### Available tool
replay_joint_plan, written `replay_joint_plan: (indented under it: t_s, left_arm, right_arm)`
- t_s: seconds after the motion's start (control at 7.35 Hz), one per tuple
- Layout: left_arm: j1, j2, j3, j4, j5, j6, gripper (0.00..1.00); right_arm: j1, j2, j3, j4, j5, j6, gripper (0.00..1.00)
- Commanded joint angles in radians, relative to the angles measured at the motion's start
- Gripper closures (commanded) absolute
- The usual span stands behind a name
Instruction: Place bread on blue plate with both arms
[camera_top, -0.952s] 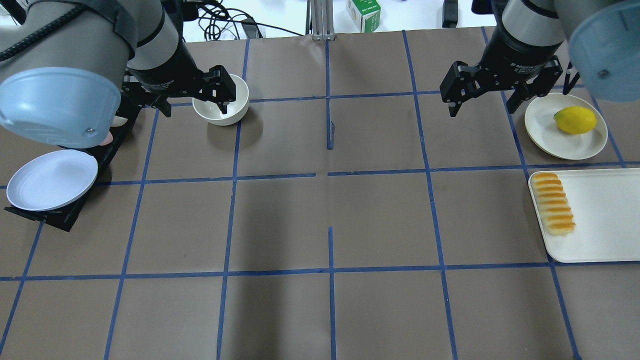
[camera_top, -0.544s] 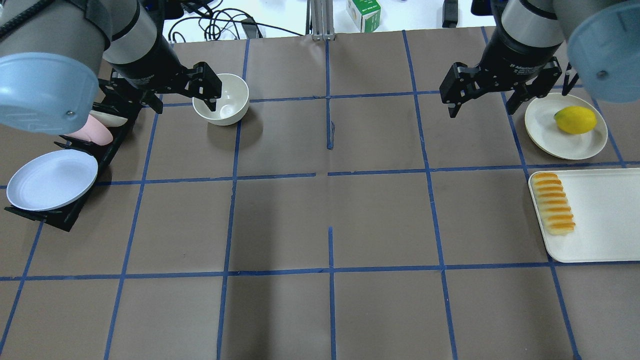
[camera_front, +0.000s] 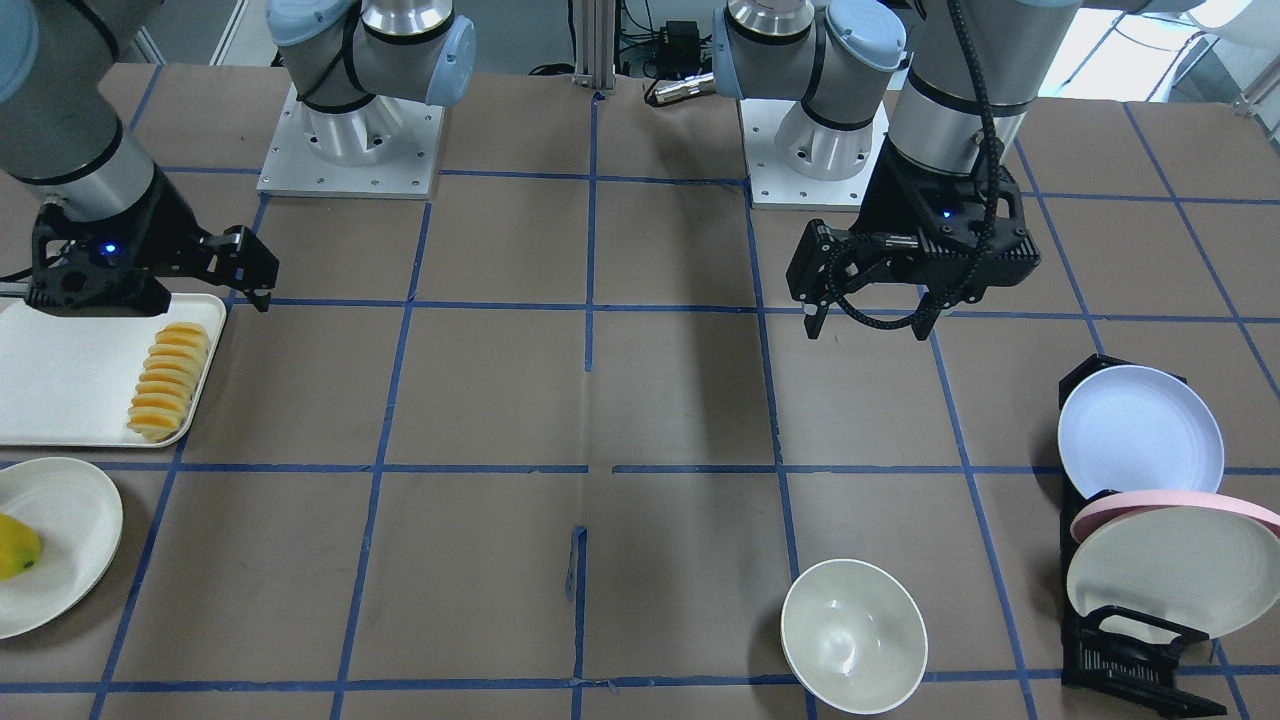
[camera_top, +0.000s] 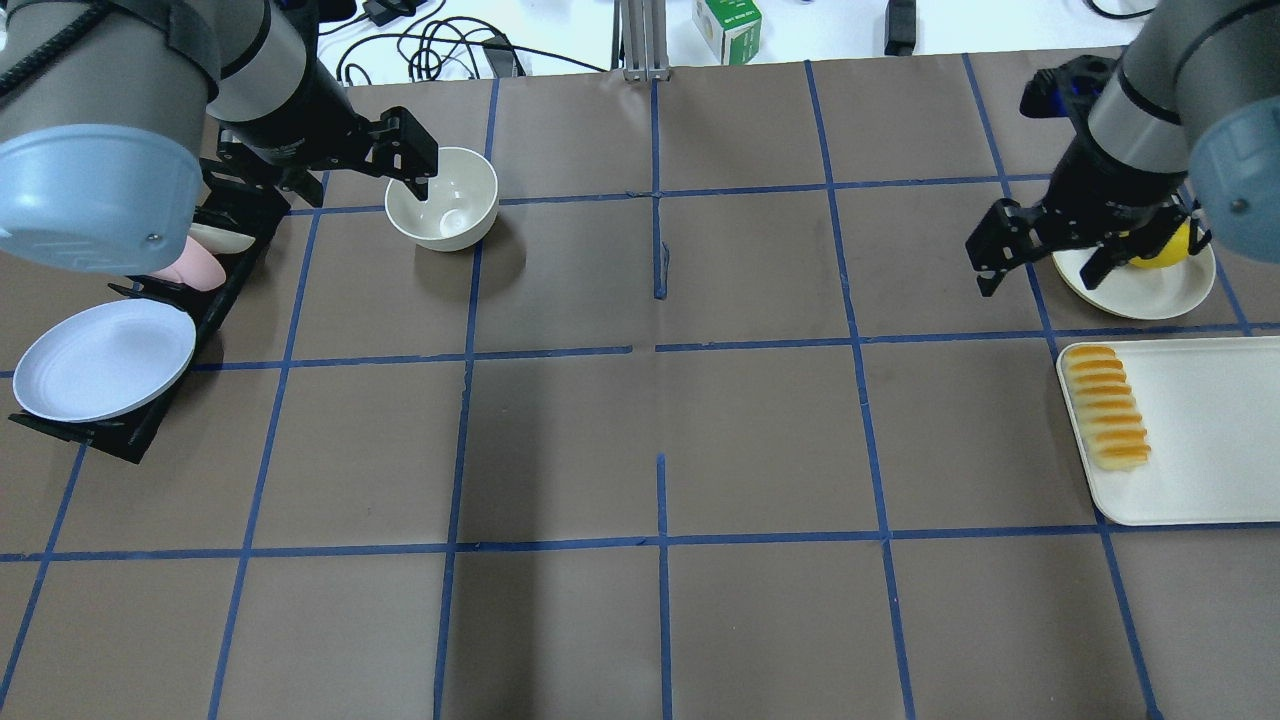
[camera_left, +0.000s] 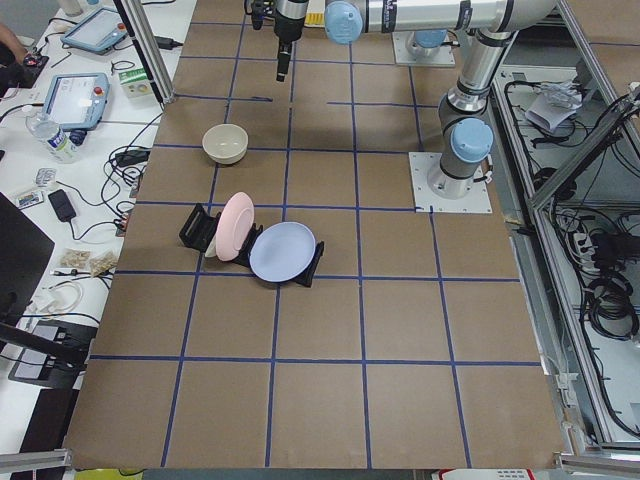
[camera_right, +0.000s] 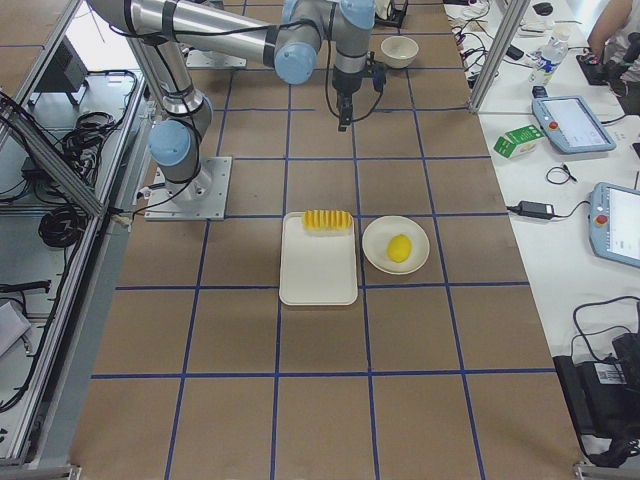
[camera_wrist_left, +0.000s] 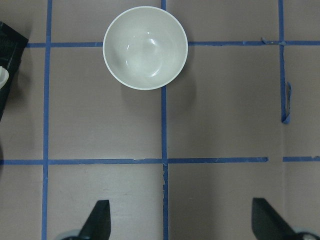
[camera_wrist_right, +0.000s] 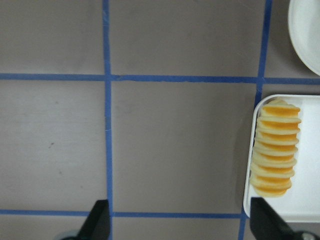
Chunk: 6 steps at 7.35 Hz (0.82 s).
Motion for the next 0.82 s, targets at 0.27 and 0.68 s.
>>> replay_joint_plan:
  t_s: [0.27, 0.68]
  left_arm:
    - [0.048, 0.044, 0.060, -0.100, 0.038, -0.007, 0.00]
    - [0.056, -0.030, 0.024, -0.096, 0.050, -0.005, 0.00]
  right_arm:
    - [-0.321, 0.084, 0.301, -0.423, 0.013, -0.253, 0.00]
    - [-0.351, 0.157, 0.346, -0.541, 0.014, -0.268, 0.00]
